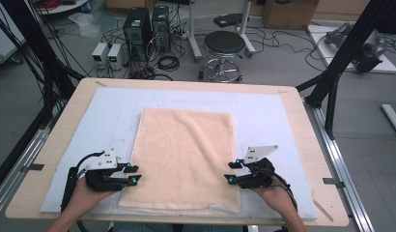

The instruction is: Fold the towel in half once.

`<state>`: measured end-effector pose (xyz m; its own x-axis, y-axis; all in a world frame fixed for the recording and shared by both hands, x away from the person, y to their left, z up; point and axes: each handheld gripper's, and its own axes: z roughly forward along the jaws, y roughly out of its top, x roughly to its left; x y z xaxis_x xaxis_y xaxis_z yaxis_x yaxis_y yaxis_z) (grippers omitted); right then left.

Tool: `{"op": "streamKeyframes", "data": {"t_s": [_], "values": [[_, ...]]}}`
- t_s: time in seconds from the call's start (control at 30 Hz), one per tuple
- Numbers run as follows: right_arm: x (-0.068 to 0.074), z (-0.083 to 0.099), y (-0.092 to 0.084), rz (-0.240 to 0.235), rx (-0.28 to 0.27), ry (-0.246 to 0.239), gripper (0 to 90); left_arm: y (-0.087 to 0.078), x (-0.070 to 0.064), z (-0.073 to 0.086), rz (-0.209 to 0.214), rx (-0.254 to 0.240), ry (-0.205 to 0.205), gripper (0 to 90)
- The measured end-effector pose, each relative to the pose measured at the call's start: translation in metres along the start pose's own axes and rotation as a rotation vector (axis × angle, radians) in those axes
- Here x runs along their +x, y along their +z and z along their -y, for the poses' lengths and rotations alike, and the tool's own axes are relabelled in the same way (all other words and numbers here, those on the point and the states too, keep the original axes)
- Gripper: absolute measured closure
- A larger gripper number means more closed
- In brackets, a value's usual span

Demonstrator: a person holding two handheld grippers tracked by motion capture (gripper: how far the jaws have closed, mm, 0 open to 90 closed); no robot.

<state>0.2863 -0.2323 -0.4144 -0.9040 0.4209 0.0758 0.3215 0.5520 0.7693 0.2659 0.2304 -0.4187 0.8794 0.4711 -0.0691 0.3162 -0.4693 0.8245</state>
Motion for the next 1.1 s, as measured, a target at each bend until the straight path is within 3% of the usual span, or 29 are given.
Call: {"op": "streamKeyframes", "data": {"t_s": [0.2,0.3,0.47,0.53,0.73,0.83,1.1], "values": [[-0.003,-0.001,0.012,0.025,0.047,-0.019,54.1,0.009,0.000,0.006,0.033,0.065,0.014,65.2],[-0.009,0.000,0.020,0.046,0.081,-0.002,54.4,0.012,0.000,0.014,0.049,0.116,0.003,65.0],[-0.011,0.001,0.027,0.057,0.121,-0.012,53.4,0.005,0.001,0.023,0.060,0.094,-0.037,64.5],[-0.009,0.002,0.026,0.064,0.127,-0.016,53.4,0.002,0.001,0.025,0.060,0.095,-0.034,64.3],[-0.007,0.011,0.021,0.071,0.095,0.006,53.0,0.001,-0.001,0.027,0.056,0.086,-0.028,63.2],[-0.007,0.008,0.018,0.062,0.088,0.026,46.2,0.000,-0.001,0.024,0.054,0.085,-0.021,61.1],[-0.016,-0.009,0.008,0.116,0.015,0.055,29.5,-0.006,0.007,0.006,0.000,0.004,-0.031,49.8]]}}
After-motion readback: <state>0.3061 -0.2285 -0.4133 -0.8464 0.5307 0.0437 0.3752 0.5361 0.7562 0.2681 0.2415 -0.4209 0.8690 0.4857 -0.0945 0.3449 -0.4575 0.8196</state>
